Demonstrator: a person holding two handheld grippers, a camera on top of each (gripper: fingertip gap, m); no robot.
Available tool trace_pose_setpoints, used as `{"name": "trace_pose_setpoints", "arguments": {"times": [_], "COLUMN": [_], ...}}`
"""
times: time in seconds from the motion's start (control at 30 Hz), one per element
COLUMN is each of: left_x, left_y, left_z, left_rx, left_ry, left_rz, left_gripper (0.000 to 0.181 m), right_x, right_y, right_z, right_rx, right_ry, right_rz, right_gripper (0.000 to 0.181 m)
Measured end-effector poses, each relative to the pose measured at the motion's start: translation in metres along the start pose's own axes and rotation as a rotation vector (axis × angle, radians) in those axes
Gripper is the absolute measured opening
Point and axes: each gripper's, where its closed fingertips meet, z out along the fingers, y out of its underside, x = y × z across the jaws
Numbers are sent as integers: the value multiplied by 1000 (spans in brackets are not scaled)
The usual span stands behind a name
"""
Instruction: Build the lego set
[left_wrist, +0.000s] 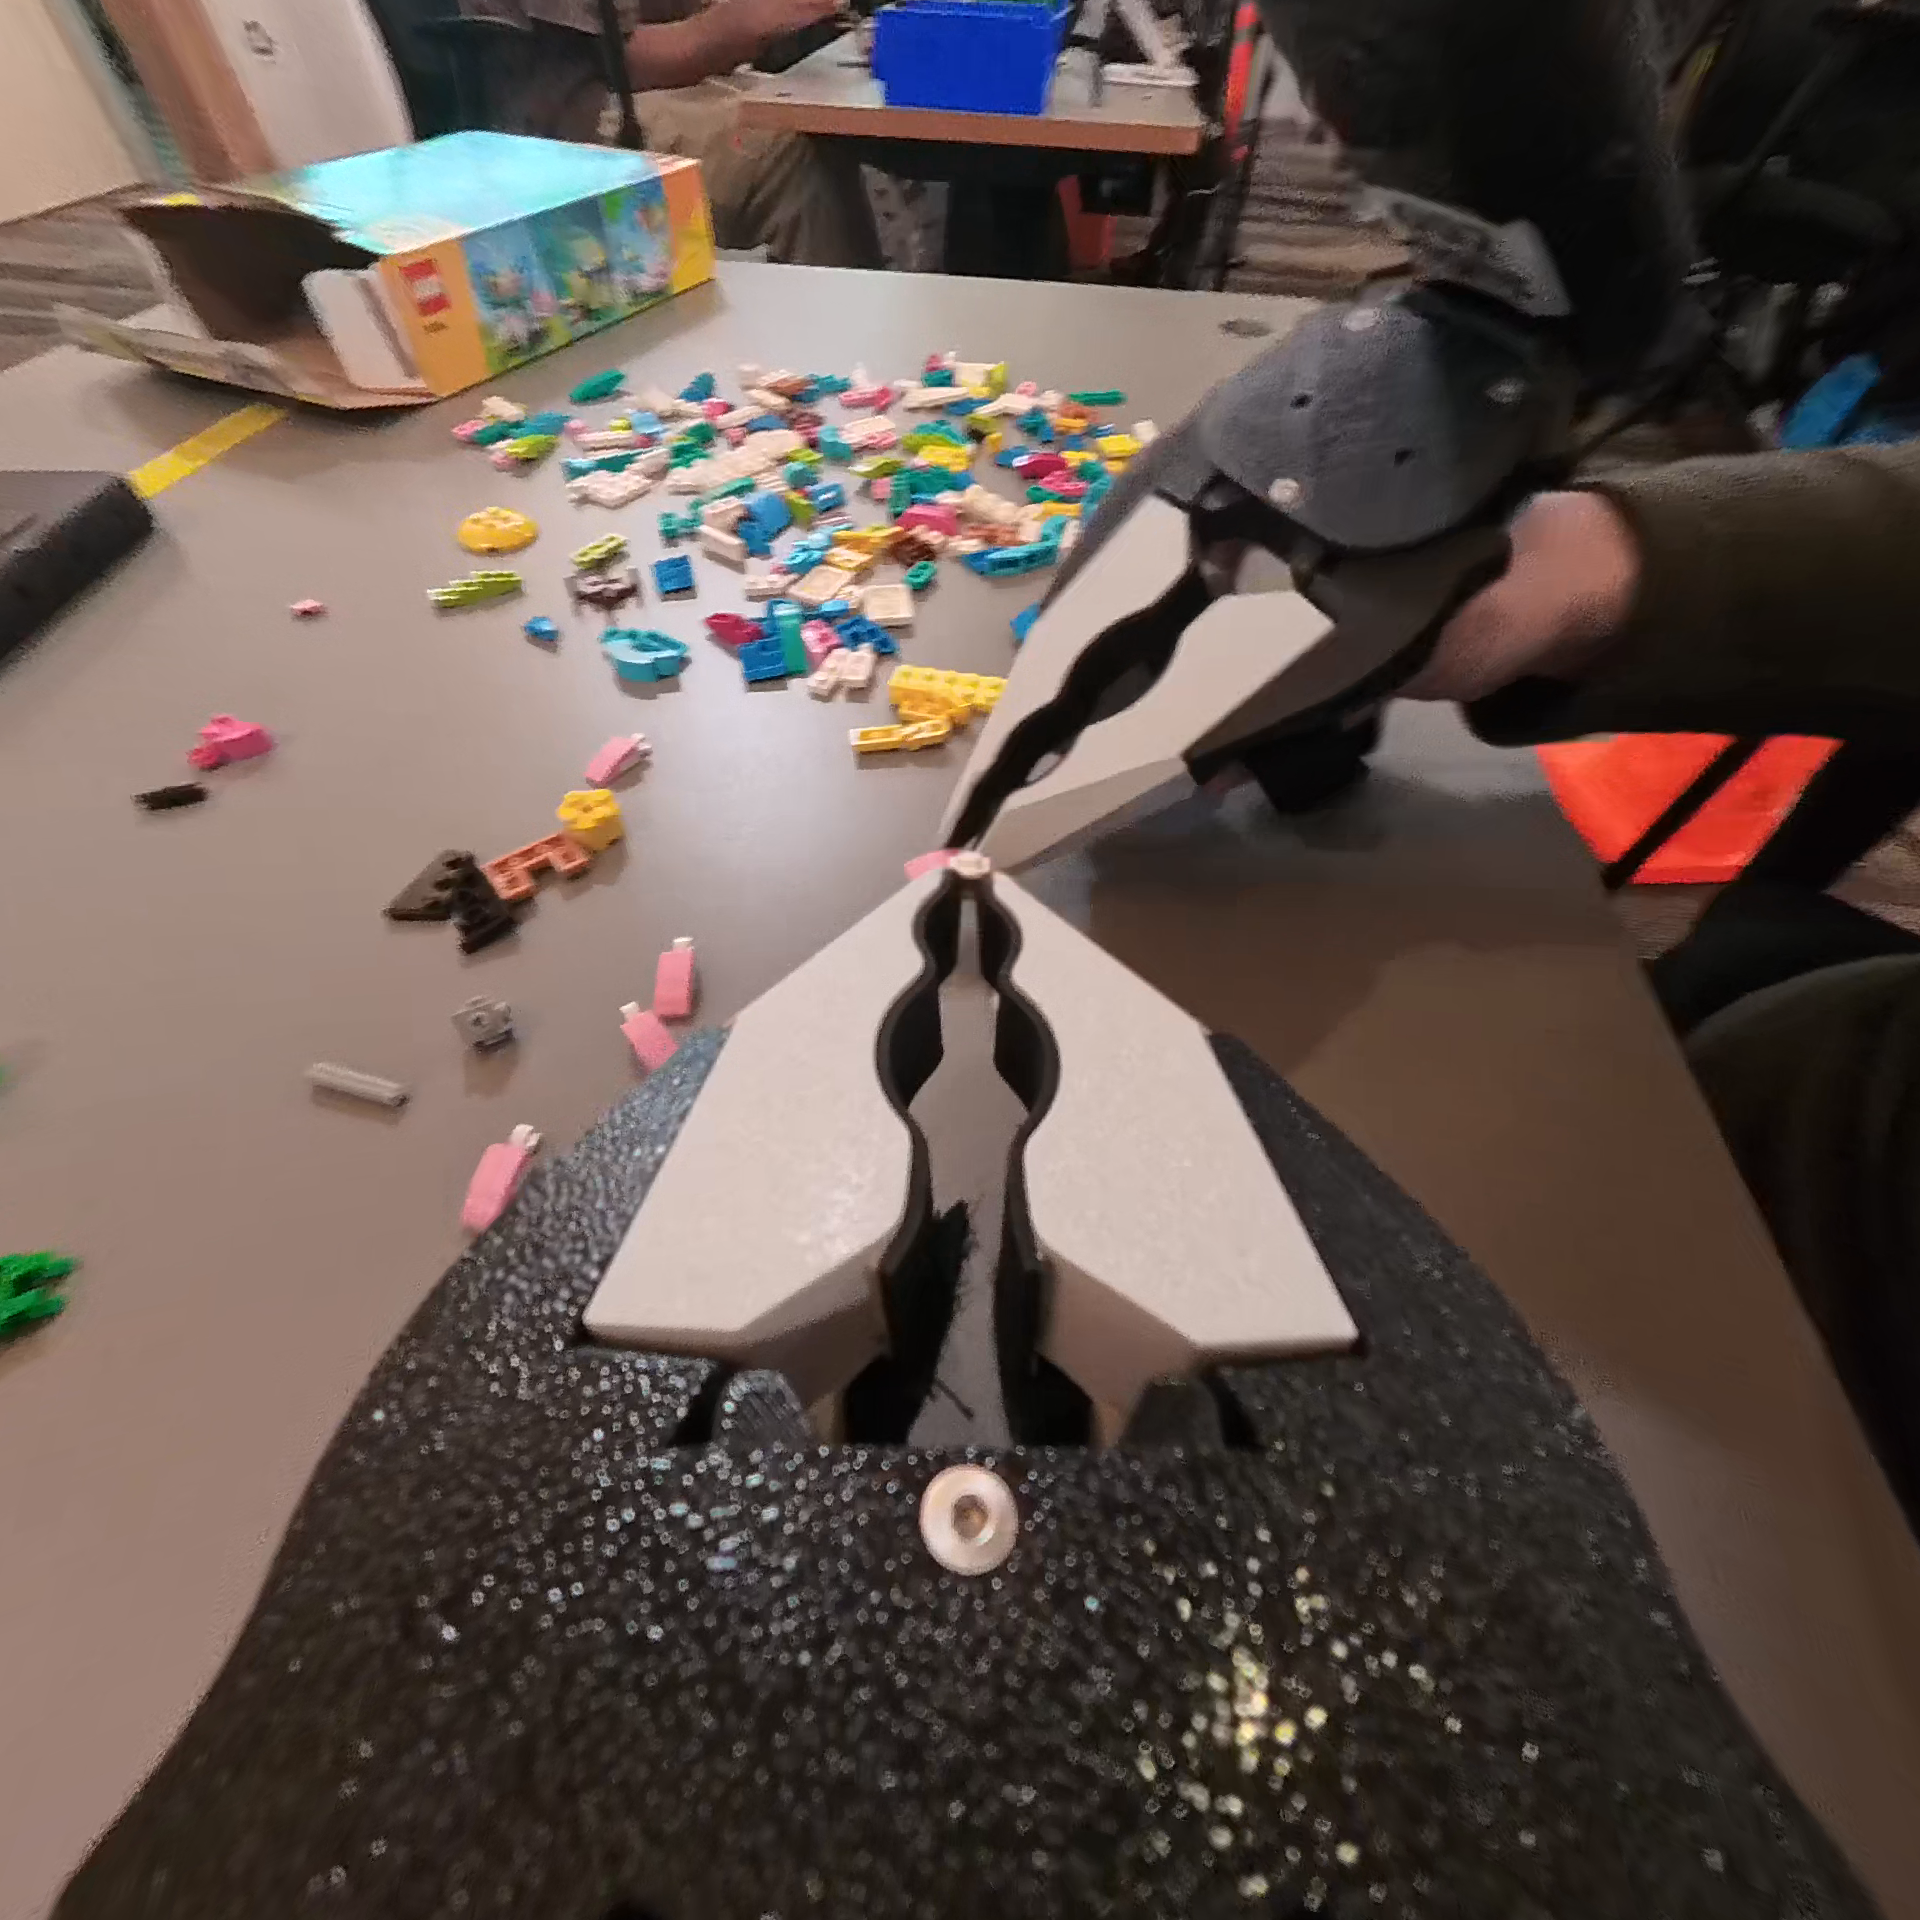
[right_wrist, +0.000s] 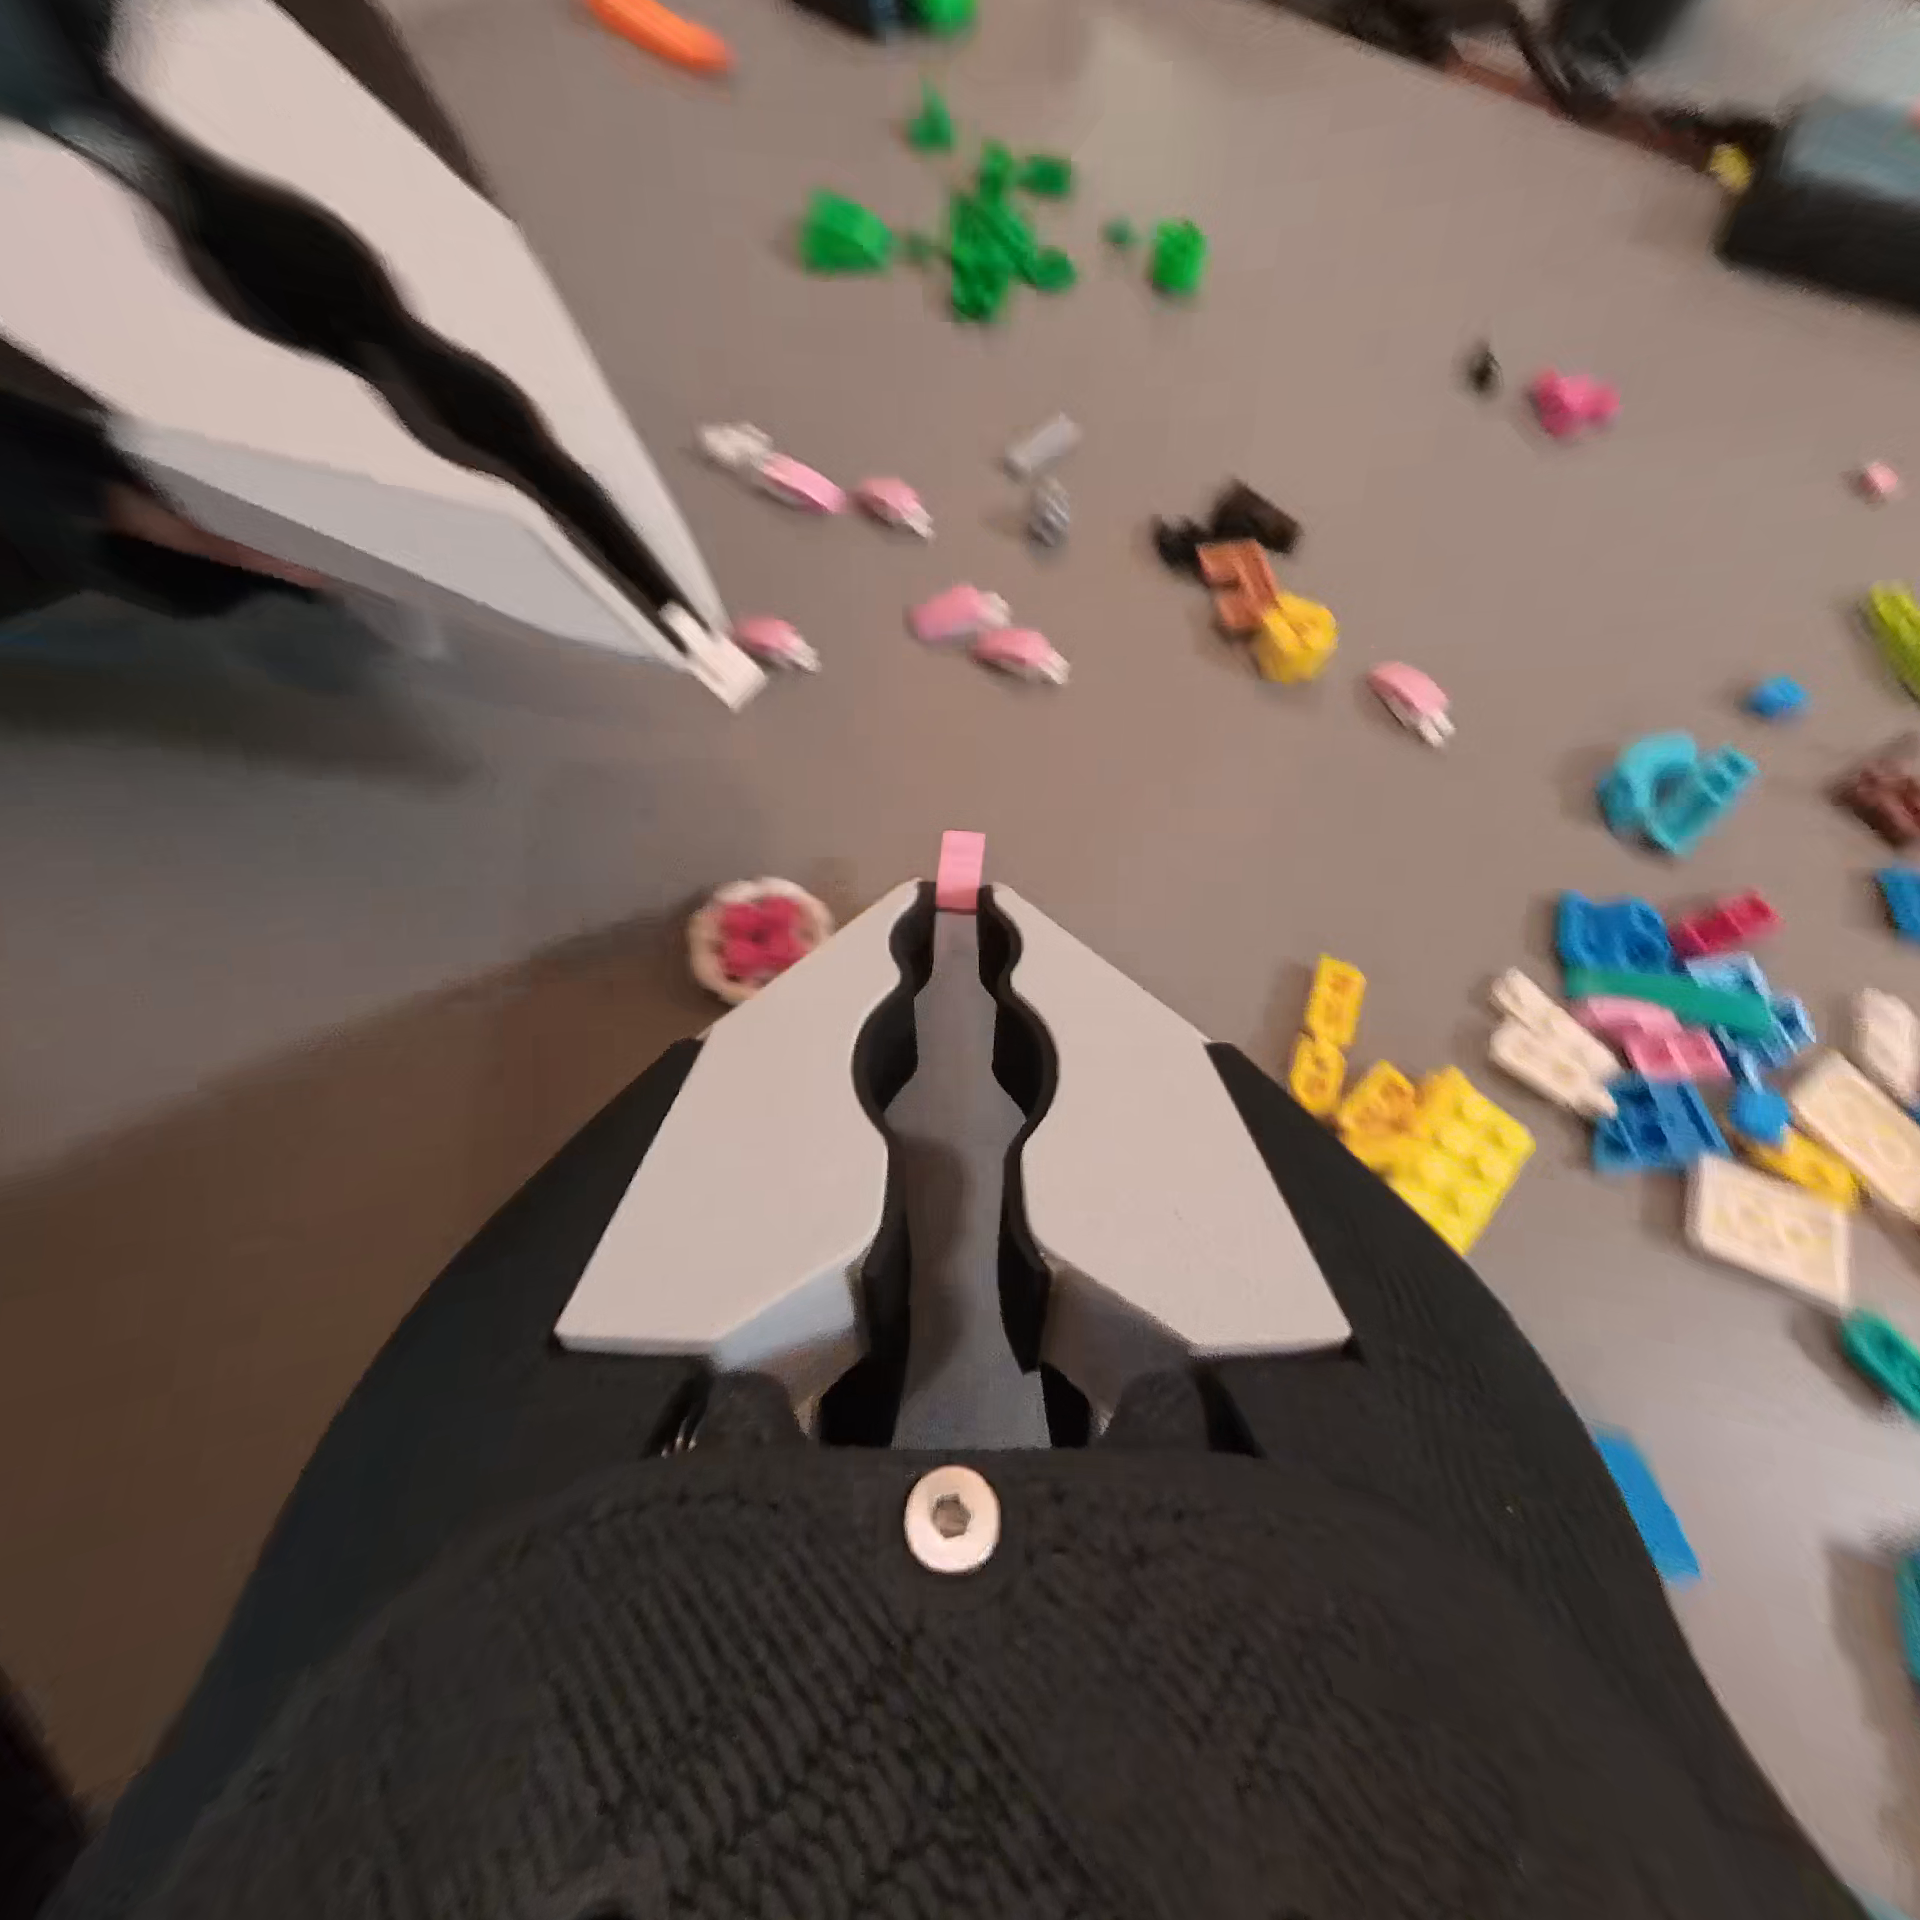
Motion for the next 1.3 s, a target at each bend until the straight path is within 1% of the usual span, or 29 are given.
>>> {"name": "trace_pose_setpoints", "arguments": {"times": [0.03, 0.1, 0.17, 0.2, 0.33, 0.37, 0.47, 0.83, 1.1, 1.3], "left_x": [6, 16, 28, 32, 29, 29, 32, 36, 33, 29], "left_y": [-1, -5, -13, -16, -13, -14, -16, -20, -22, -18], "left_z": [0, -2, -7, -9, -11, -12, -13, -16, -17, -14], "left_rx": [11, 36, 89, 107, 101, 106, 118, 147, 166, 144], "left_ry": [47, 141, 252, 296, 298, 305, 325, 359, 351, 315], "left_rz": [-15, -63, -115, -138, -137, -138, -138, -130, -150, -143], "left_gripper": [0, 0, 0, 1, 1, 1, 0, 1, 0, 0], "right_x": [-12, -36, -44, -46, -52, -53, -58, -60, -57, -53], "right_y": [-11, -33, -40, -42, -56, -55, -49, -47, -48, -45], "right_z": [-5, -23, -35, -40, -55, -56, -52, -48, -46, -40], "right_rx": [59, 172, 190, 192, 220, 203, 140, 62, 60, 43], "right_ry": [-101, -321, -437, -471, -592, -614, -644, -664, -627, -572], "right_rz": [-14, -27, -65, -81, -97, -101, -143, -190, -208, -245], "right_gripper": [6, 6, 6, 6, 6, 6, 7, 7, 7, 7]}}
